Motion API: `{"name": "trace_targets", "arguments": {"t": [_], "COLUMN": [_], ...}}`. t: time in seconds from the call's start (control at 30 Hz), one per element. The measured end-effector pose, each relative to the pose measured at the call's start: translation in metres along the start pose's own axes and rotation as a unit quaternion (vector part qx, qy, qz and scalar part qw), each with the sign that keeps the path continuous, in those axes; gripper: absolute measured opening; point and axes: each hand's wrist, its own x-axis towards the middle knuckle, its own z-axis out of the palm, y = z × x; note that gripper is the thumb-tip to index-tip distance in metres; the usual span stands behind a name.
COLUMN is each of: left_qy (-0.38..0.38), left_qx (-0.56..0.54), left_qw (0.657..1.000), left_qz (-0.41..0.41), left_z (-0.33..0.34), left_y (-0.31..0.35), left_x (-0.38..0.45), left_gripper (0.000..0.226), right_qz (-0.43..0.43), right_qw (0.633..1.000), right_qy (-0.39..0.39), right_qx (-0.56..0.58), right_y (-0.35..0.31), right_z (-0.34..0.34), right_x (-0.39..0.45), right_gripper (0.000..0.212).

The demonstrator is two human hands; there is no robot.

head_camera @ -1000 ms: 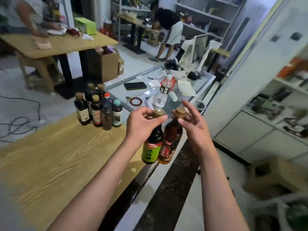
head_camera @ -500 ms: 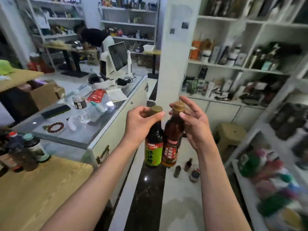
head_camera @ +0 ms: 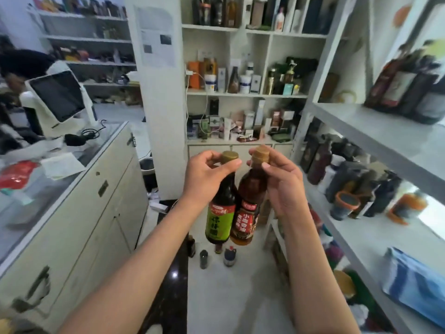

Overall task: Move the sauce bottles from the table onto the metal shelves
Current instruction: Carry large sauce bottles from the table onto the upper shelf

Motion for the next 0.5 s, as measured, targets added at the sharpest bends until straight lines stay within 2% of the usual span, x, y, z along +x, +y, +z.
{"name": "trace_targets", "arguments": {"t": [0.17, 0.33, 0.5], "left_qy": [-0.063, -0.121, -0.187], "left_qx": [-0.042, -0.102, -0.166], "left_qw": [0.997, 0.987, 0.968], "left_qz": [0.007, 0.007, 0.021], "left_z": [0.056, 0.101, 0.151], "left_y": [-0.015, -0.018, -0.013], "left_x": [0.05, 0.114, 0.182], "left_gripper": [0.027, 0.016, 0.022], "right_qz": [-0.037, -0.075, -0.136], "right_qw": [0.997, 0.986, 0.971], "right_qy": [0.069, 0.133, 0.186], "right_qx": [-0.026, -0.061, -0.058], "right_y": [-0.008, -0.022, -0.044], "right_z": [-0.04, -0.057, -0.069], "right_x": [0.039, 0.091, 0.149], "right_gripper": [0.041, 0.042, 0.043]}}
